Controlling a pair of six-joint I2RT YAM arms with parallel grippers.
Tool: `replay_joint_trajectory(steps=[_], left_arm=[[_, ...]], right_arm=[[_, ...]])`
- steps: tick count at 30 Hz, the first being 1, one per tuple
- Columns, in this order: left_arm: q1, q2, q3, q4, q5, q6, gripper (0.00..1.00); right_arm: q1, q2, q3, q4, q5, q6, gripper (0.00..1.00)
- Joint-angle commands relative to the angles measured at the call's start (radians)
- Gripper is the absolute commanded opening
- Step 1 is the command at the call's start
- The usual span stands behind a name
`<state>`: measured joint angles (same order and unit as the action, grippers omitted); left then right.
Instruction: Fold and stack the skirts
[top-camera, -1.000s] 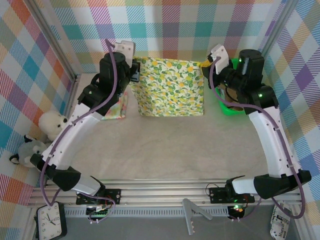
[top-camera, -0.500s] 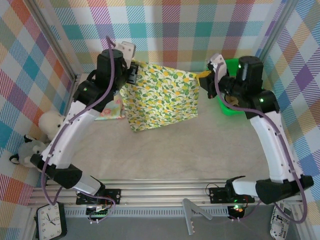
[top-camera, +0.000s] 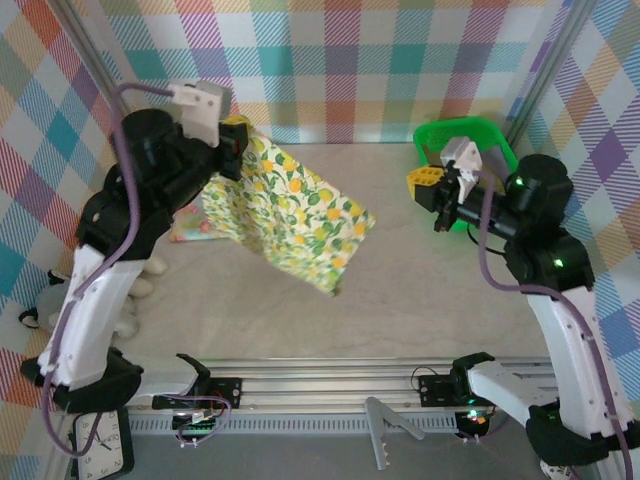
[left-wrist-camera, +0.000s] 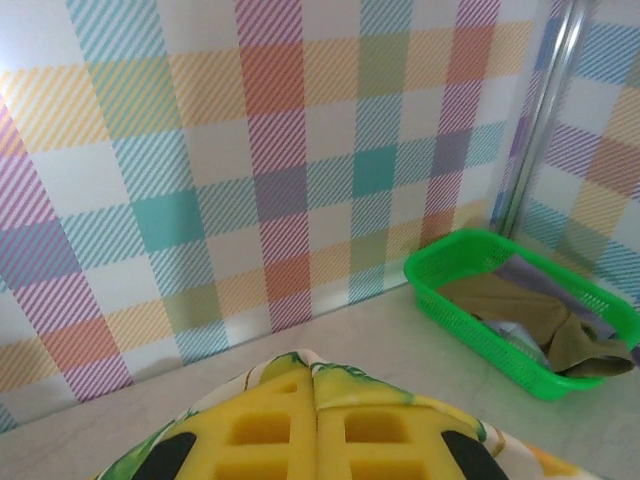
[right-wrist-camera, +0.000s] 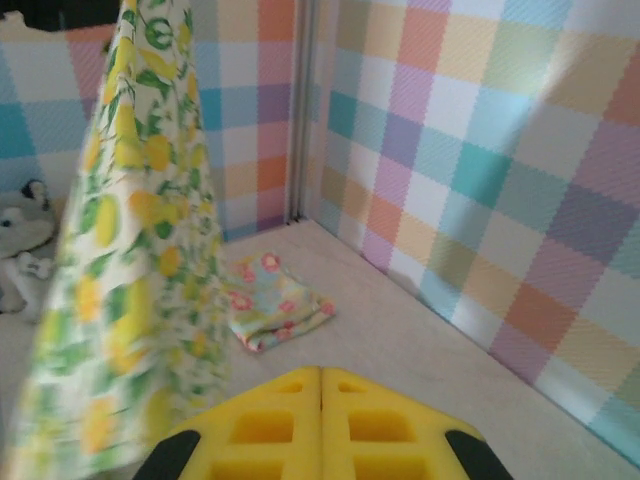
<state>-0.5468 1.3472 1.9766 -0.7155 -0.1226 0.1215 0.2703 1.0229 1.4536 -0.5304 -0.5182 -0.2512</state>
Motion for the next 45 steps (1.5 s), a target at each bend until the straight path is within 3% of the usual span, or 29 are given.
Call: replay_joint_trajectory(steps=[1, 4, 6, 10, 14, 18, 22, 26, 31, 38, 45], left_arm=[[0.02, 0.195, 0.043, -0.054, -0.032, -0.024, 0.0], [0.023, 0.349, 0.146, -0.127, 0.016, -0.031, 0.0], [0.019, 0.414, 0.198, -0.173, 0.031, -0.041, 0.0], [0.017, 0.419, 0.17, -0.157, 0.037, -0.054, 0.0], [0.018, 0.377, 0.075, -0.1, 0.084, -0.056, 0.0], [0.017, 0.341, -0.01, -0.052, 0.101, -0.044, 0.0], [0.017, 0.318, -0.039, -0.042, 0.153, 0.002, 0.0], [0.018, 0.263, -0.1, -0.023, 0.224, 0.098, 0.0], [0.018, 0.151, -0.344, 0.058, 0.258, 0.19, 0.0], [0.028, 0.039, -0.719, 0.163, 0.124, 0.071, 0.0], [0.034, -0.091, -1.159, 0.5, 0.137, -0.272, 0.0]], right_arm=[[-0.029, 0.11, -0.059, 0.074, 0.059, -0.031, 0.0], [-0.039, 0.229, -0.071, 0.096, 0.038, -0.07, 0.0], [-0.039, 0.305, -0.071, 0.078, -0.041, -0.087, 0.02], [-0.037, 0.354, -0.167, 0.185, -0.229, 0.014, 0.54], [-0.032, 0.367, -0.275, 0.3, -0.288, 0.131, 0.69], [-0.029, 0.396, -0.35, 0.311, -0.286, 0.137, 0.79], [-0.028, 0.444, -0.354, 0.272, -0.276, 0.006, 0.85], [-0.027, 0.543, -0.24, 0.137, -0.223, -0.157, 0.88], [0.02, 0.671, -0.106, -0.046, -0.108, -0.367, 0.85], [0.129, 0.782, -0.076, -0.12, 0.029, -0.533, 0.86], [0.153, 0.888, 0.016, -0.178, 0.064, -0.616, 0.84]])
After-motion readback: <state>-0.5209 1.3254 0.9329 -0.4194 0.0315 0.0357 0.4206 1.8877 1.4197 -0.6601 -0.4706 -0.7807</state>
